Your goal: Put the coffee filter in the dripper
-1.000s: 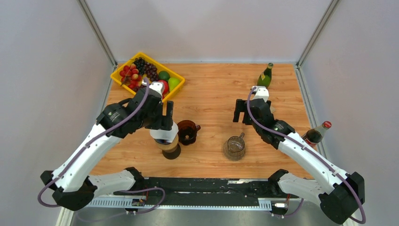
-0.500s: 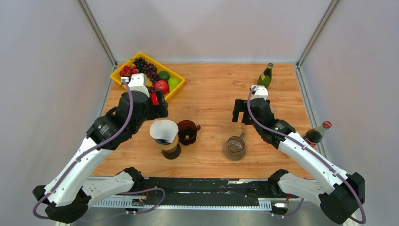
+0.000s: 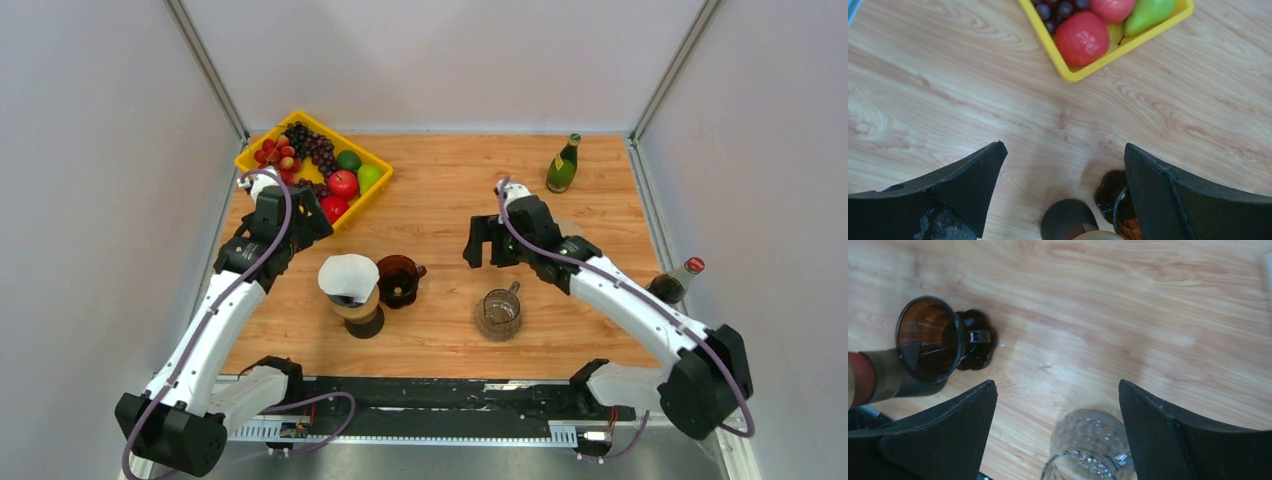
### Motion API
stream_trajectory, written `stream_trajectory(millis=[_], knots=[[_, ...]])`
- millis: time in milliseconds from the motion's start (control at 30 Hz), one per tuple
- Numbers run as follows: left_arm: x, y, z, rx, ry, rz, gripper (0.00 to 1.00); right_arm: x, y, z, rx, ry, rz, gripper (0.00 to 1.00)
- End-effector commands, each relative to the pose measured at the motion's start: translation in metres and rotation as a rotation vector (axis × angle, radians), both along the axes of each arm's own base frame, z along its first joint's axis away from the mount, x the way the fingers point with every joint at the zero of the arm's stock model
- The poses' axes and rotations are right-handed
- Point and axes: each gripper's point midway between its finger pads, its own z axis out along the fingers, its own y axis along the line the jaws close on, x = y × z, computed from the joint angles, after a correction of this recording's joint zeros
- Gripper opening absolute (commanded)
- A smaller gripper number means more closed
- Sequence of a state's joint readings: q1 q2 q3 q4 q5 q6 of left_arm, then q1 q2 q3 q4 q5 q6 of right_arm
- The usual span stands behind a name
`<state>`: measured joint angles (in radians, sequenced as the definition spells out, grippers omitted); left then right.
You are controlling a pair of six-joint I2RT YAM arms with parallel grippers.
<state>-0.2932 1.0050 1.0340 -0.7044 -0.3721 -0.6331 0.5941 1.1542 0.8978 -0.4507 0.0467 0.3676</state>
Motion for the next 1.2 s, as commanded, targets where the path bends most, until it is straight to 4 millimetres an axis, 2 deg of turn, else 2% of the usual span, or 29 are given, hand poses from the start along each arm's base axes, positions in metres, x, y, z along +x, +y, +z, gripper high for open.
stream_trajectory(millis=[0,33,67,100,200,333,467,600,933,1167], knots=[[0.004,0.003,-0.007,-0.087,-0.046,0.042,1.0,-0.005,0.062,0.008,0.121,0.072,0.226,0.92],[0.002,0.007,-0.008,-0.086,-0.052,0.057,1.0,-0.005,0.073,0.004,0.114,0.083,0.251,0.92],[-0.001,0.009,-0.019,-0.085,-0.036,0.066,1.0,-0.005,0.084,0.002,0.107,0.084,0.272,0.92],[-0.002,0.009,-0.018,-0.089,-0.051,0.068,1.0,-0.004,0.096,-0.003,0.096,0.095,0.296,0.92],[-0.007,0.004,-0.035,-0.109,-0.041,0.035,1.0,0.0,0.128,-0.007,0.074,0.073,0.406,0.91],[-0.011,0.002,-0.045,-0.122,-0.041,0.023,1.0,0.014,0.158,-0.009,0.059,0.039,0.551,0.88],[-0.013,-0.009,-0.049,-0.161,-0.034,-0.021,1.0,0.007,0.184,-0.011,0.098,0.035,0.73,0.82],[-0.012,-0.02,-0.049,-0.195,-0.041,-0.078,1.0,0.01,0.191,-0.019,0.075,0.01,0.803,0.78],[-0.012,-0.022,-0.051,-0.201,-0.039,-0.086,1.0,0.007,0.194,-0.054,0.001,0.027,0.841,0.68],[-0.012,-0.023,-0.051,-0.204,-0.036,-0.092,1.0,0.013,0.203,-0.066,-0.051,0.019,0.797,0.4]])
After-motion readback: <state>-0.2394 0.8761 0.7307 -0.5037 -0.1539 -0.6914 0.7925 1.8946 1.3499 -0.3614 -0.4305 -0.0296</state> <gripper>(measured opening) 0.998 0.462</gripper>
